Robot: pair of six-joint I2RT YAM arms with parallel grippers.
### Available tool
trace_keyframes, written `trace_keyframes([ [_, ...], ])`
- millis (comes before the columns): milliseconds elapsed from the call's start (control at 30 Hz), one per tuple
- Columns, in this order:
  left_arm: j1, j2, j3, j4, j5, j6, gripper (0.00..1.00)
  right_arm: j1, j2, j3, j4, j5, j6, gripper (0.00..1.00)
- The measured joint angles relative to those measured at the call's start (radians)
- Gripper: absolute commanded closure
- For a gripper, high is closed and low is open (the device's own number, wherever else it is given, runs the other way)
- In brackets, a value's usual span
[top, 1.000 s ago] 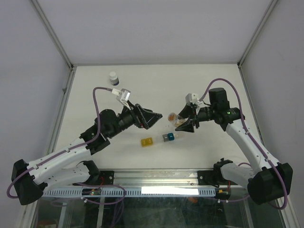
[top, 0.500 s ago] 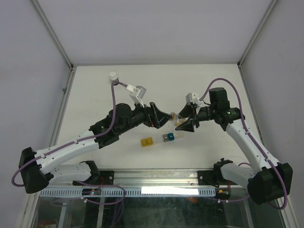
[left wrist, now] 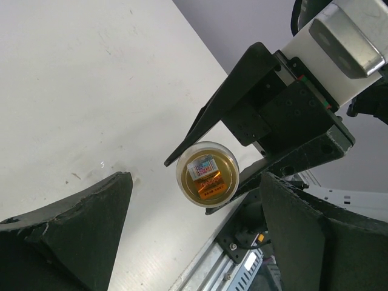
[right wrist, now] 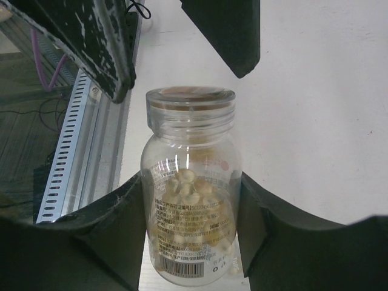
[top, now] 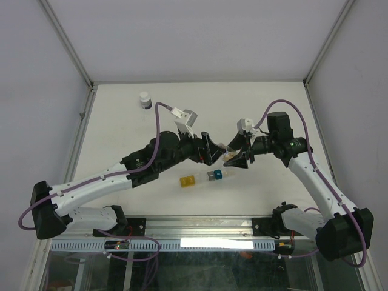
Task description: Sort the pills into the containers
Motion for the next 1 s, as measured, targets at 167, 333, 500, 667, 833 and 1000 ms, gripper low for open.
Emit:
trace_keyframes([
  [167, -0.015, 0.026, 0.026, -0.022, -0.005, 0.011, 0.13, 0.000, 0.000, 0.000, 0.001, 0.000, 0.001, 1.00],
  [333, -0.028, 0.042, 0.055, -0.030, -0.027, 0.019, 0.14, 0.000, 0.000, 0.000, 0.004, 0.000, 0.002, 1.00],
  [500, -0.034, 0.065, 0.076, -0.034, -0.047, 0.023, 0.22, 0.000, 0.000, 0.000, 0.004, 0.000, 0.004, 1.00],
  [667, -0.034, 0.079, 0.082, -0.051, -0.053, 0.036, 0.32, 0.000, 0.000, 0.000, 0.004, 0.000, 0.005, 1.00],
  [833, -0.034, 0.093, 0.103, -0.070, -0.051, 0.048, 0.39, 0.000, 0.000, 0.000, 0.004, 0.000, 0.005, 1.00],
  [1000, -0.034, 0.098, 0.108, -0.071, -0.047, 0.049, 0.50, 0.000, 0.000, 0.000, 0.004, 0.000, 0.005, 1.00],
])
